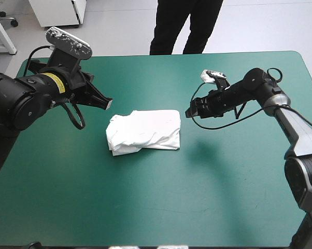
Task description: Fold the cloth
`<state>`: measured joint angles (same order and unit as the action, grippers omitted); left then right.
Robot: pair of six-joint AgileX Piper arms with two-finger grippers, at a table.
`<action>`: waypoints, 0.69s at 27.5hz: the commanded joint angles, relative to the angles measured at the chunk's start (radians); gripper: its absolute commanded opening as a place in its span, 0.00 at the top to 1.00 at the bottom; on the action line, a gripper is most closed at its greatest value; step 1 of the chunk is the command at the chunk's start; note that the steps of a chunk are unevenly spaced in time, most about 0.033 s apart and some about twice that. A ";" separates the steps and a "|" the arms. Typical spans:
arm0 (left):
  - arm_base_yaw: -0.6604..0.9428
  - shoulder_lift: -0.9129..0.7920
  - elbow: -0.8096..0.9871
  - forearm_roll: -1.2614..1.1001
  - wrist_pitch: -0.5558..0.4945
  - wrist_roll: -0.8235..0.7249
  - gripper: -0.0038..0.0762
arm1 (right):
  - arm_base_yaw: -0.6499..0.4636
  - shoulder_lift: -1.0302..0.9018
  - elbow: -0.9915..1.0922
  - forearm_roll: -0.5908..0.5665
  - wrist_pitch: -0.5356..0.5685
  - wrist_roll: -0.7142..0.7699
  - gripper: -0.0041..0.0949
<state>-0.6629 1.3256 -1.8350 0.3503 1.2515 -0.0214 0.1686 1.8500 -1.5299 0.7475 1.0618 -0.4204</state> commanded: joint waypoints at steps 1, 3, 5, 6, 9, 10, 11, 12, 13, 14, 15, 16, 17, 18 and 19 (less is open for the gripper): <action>-0.003 -0.028 -0.026 0.019 0.037 -0.014 0.96 | 0.019 0.031 -0.021 0.106 -0.028 -0.056 0.34; -0.003 -0.028 -0.026 0.021 0.037 -0.014 0.96 | 0.046 0.076 -0.021 0.112 -0.031 -0.074 0.34; -0.003 -0.028 -0.026 0.025 0.037 -0.015 0.96 | 0.067 0.105 -0.021 0.120 -0.051 -0.084 0.34; -0.003 -0.028 -0.026 0.025 0.037 -0.015 0.96 | 0.076 0.114 -0.021 0.122 -0.062 -0.089 0.34; -0.003 -0.028 -0.026 0.029 0.037 -0.018 0.96 | 0.105 0.143 -0.023 0.145 -0.083 -0.108 0.34; -0.003 -0.028 -0.026 0.029 0.037 -0.018 0.96 | 0.112 0.154 -0.023 0.154 -0.088 -0.111 0.34; -0.003 -0.028 -0.026 0.029 0.037 -0.020 0.96 | 0.120 0.163 -0.025 0.157 -0.095 -0.113 0.34; -0.003 -0.028 -0.026 0.030 0.037 -0.022 0.96 | 0.127 0.169 -0.025 0.155 -0.101 -0.115 0.34; -0.003 -0.028 -0.026 0.032 0.037 -0.028 0.96 | 0.132 0.177 -0.025 0.157 -0.108 -0.118 0.34; -0.003 -0.028 -0.026 0.037 0.037 -0.034 0.96 | 0.135 0.186 -0.025 0.157 -0.113 -0.118 0.34; -0.003 -0.028 -0.026 0.037 0.037 -0.035 0.96 | 0.138 0.192 -0.025 0.160 -0.115 -0.118 0.35; -0.003 -0.028 -0.026 0.037 0.037 -0.035 0.96 | 0.141 0.194 -0.025 0.160 -0.118 -0.118 0.36; -0.003 -0.028 -0.026 0.037 0.037 -0.035 0.96 | 0.145 0.199 -0.025 0.158 -0.118 -0.120 0.40; -0.003 -0.028 -0.026 0.037 0.037 -0.035 0.96 | 0.146 0.202 -0.027 0.158 -0.120 -0.125 0.45; -0.003 -0.028 -0.026 0.037 0.037 -0.035 0.96 | 0.146 0.204 -0.029 0.152 -0.120 -0.125 0.54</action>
<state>-0.6629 1.3256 -1.8350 0.3615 1.2515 -0.0440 0.3023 2.0793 -1.5390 0.8943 0.9443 -0.5306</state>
